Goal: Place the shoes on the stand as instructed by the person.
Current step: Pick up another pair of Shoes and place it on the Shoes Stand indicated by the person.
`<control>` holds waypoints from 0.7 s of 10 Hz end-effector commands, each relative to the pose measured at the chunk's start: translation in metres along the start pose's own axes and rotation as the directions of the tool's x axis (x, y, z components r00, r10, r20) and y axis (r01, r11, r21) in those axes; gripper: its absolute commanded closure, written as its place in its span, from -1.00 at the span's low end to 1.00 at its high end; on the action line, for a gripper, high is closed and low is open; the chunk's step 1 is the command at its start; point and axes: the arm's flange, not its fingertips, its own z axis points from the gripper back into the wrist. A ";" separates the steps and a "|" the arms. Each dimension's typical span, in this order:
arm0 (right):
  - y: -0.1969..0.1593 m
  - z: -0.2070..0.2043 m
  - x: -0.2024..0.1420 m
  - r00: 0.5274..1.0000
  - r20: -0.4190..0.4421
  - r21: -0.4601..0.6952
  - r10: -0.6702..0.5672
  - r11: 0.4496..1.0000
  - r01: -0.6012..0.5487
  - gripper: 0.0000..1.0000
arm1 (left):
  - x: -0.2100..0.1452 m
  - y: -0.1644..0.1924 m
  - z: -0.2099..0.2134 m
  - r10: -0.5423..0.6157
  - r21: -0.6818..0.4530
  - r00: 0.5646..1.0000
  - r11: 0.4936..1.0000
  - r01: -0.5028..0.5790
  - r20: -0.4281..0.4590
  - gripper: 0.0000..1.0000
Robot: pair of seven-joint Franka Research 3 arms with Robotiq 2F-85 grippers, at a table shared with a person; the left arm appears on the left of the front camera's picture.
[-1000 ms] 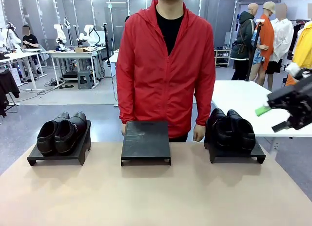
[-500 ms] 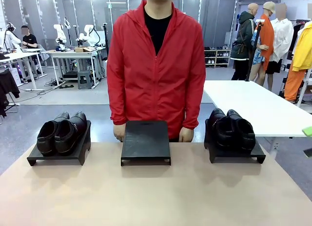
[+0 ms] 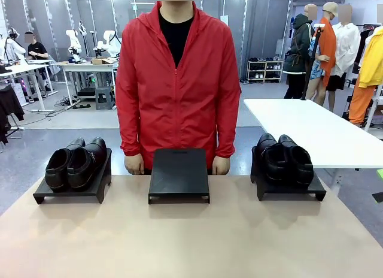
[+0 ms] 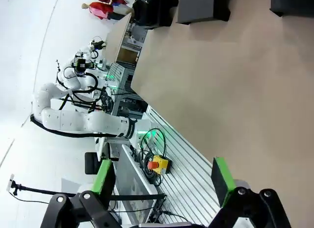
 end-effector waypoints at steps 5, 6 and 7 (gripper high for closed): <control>0.016 0.003 -0.002 1.000 -0.006 -0.016 -0.018 1.000 0.017 -1.00 | -0.001 -0.001 0.000 -0.027 -0.012 1.000 1.000 0.027 0.010 -1.00; 0.016 0.003 -0.002 1.000 -0.006 -0.016 -0.018 1.000 0.017 -1.00 | -0.001 -0.001 0.000 -0.027 -0.012 1.000 1.000 0.027 0.010 -1.00; 0.016 0.003 -0.002 1.000 -0.006 -0.016 -0.018 1.000 0.017 -1.00 | -0.001 -0.001 0.000 -0.027 -0.012 1.000 1.000 0.027 0.010 -1.00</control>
